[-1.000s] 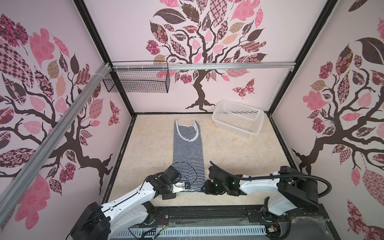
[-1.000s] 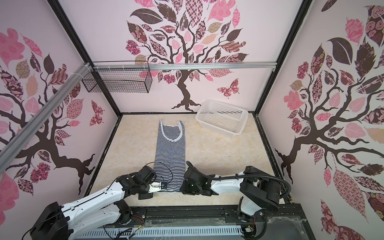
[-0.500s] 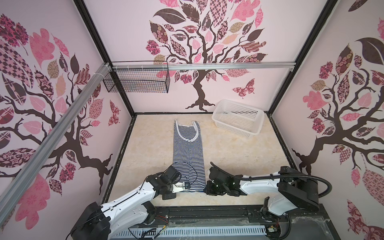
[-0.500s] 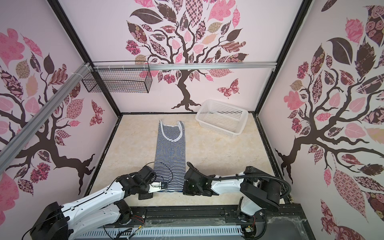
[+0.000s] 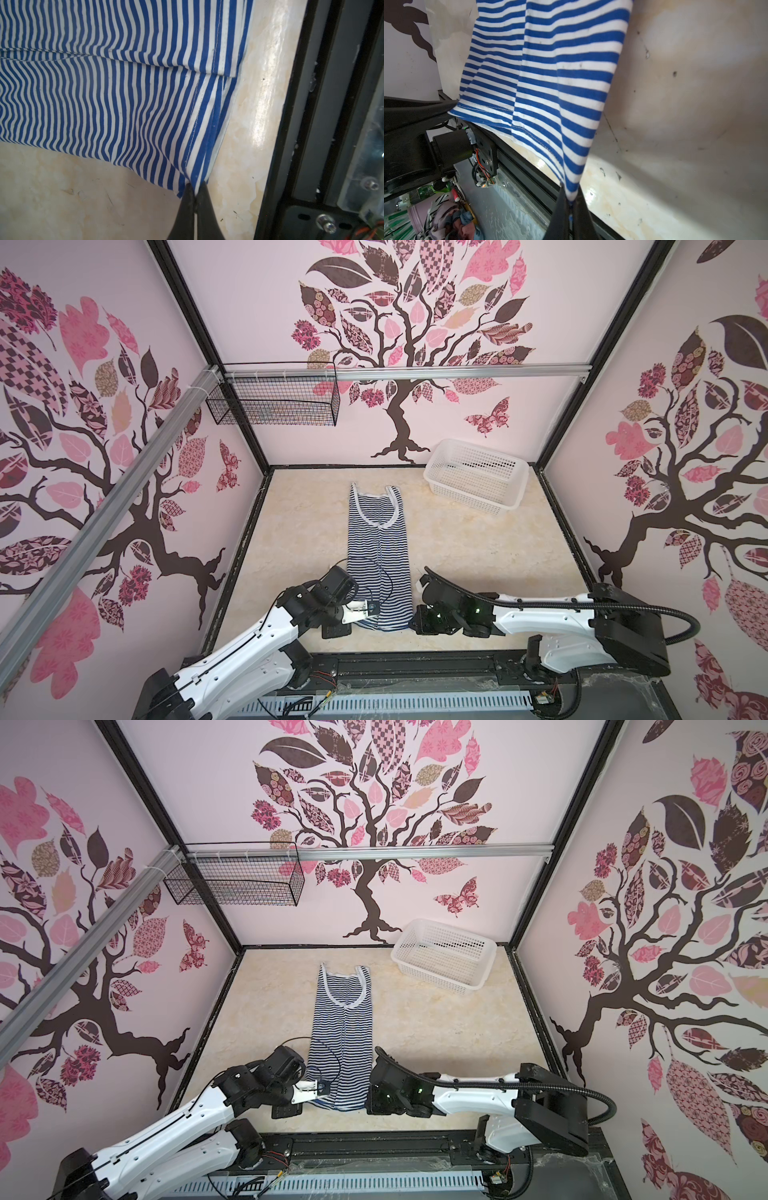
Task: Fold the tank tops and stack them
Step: 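Pinch both hem corners with the left and right grippers, then lift the hem with both grippers and fold it toward the neckline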
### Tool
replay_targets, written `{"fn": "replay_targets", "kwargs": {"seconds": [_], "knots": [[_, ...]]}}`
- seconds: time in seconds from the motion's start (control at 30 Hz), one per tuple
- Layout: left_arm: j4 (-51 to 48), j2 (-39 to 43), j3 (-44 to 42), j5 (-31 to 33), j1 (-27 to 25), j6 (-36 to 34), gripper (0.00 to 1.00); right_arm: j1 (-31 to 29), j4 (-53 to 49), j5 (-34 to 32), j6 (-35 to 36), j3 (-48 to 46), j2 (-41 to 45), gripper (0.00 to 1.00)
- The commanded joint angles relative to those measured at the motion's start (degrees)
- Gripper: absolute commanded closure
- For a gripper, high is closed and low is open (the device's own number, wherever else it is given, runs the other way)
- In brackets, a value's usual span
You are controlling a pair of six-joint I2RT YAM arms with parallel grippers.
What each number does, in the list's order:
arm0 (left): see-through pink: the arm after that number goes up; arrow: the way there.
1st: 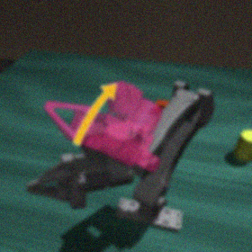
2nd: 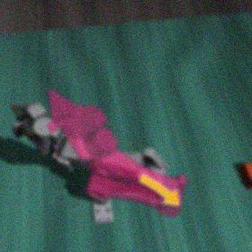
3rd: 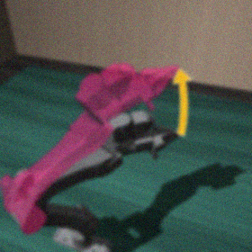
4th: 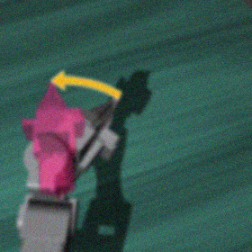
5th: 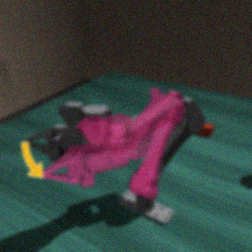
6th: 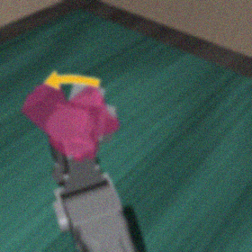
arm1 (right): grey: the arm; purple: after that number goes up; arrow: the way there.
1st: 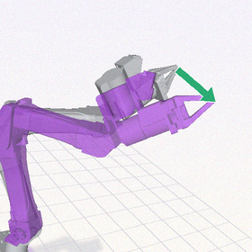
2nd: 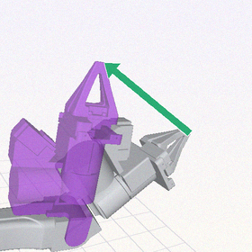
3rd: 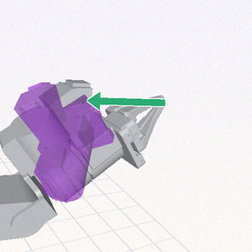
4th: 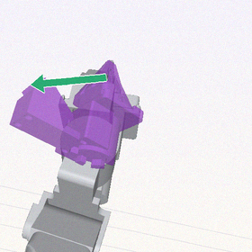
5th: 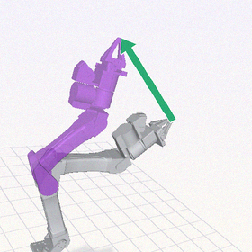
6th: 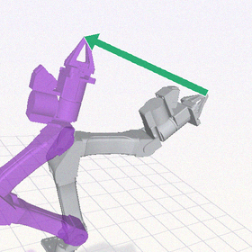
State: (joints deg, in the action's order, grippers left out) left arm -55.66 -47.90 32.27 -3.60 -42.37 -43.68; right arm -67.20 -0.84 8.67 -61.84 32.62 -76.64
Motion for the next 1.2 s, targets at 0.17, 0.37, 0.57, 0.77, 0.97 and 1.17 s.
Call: {"fn": "replay_targets", "kwargs": {"seconds": [0.17, 0.37, 0.57, 0.77, 0.97, 1.17], "knots": [[-9.7, 4.6, 5.0, -2.4, -0.1, -0.3, 1.0, -0.7, -9.1, -3.0, -1.7, 1.5, 11.4, 1.0], [-14.6, 4.7, 10.0, -4.8, -0.1, -0.4, 1.0, -0.7, -13.1, -2.7, -1.0, 4.4, 14.6, 1.0], [-15.8, 3.7, 14.1, -4.9, -0.2, -0.9, 1.0, -0.7, -17.4, -5.5, 0.5, 8.7, 15.1, 1.0], [-12.5, 2.3, 14.2, -2.0, -0.1, -2.7, 1.0, 0.9, -18.7, -7.7, 3.1, 11.2, 15.3, 1.0], [-8.7, -0.6, 15.0, -3.8, 4.0, -4.4, 1.0, 5.0, -19.1, -5.4, 5.5, 12.1, 15.2, 1.0], [-6.8, -4.9, 18.1, -5.7, 8.1, -7.0, 1.0, 8.4, -19.1, -3.8, 8.3, 13.7, 13.9, 1.0]]}}
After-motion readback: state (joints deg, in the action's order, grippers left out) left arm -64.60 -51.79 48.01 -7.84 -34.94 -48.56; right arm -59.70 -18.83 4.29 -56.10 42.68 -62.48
